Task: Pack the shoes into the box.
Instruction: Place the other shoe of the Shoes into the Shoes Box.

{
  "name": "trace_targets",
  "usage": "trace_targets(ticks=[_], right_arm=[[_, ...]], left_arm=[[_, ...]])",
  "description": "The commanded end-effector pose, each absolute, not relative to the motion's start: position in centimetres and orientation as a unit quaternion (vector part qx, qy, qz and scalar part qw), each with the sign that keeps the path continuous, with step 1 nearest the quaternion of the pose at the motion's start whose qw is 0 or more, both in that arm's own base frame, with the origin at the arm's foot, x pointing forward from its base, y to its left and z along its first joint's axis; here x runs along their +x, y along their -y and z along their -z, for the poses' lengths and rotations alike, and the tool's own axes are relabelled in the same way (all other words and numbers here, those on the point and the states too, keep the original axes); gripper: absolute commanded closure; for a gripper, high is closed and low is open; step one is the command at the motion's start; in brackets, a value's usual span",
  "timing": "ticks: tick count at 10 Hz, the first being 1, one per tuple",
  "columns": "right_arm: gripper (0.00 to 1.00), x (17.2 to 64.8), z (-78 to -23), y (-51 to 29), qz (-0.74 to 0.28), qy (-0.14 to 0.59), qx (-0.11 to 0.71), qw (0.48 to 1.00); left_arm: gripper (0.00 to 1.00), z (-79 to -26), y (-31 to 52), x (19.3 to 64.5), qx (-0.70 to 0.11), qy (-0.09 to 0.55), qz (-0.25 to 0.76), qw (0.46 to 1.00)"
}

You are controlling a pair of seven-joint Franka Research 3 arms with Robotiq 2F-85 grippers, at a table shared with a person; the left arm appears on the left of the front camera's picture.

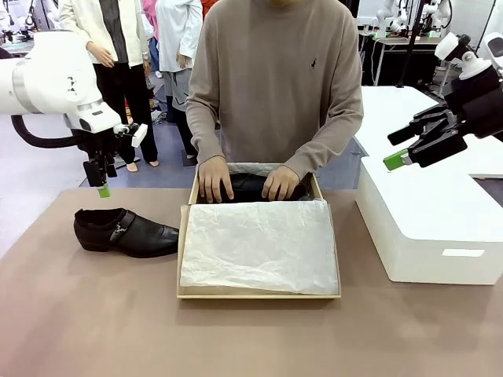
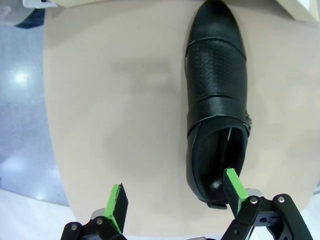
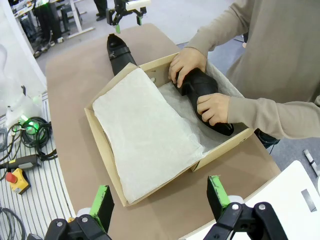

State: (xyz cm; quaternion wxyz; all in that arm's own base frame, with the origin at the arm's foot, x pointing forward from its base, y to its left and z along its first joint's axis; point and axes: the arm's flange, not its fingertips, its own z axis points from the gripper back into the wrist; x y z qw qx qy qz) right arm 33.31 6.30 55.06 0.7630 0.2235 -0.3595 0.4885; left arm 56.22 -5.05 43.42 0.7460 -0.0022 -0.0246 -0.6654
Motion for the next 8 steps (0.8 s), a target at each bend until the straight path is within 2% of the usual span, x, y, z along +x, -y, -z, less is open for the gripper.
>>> trace_targets(ticks=[1,3,8], right_arm=[[0.00,33.7,-55.1,-6.2,-0.496,0.370,0.234,0.749],[0.00,33.7,-55.1,-6.2,-0.496,0.370,0.234,0.749],[0.00,33.7,-55.1,-6.2,-0.496,0.370,0.234,0.749]], left_arm=[[0.00,-43.3,4.5,56.9,0.004,0.021,0.660,0.751],[0.00,-44.0,4.4,56.9,-0.008,0.023,0.675,0.738],[0.00,-42.9,4.6,56.6,-0.005,0.021,0.663,0.749]])
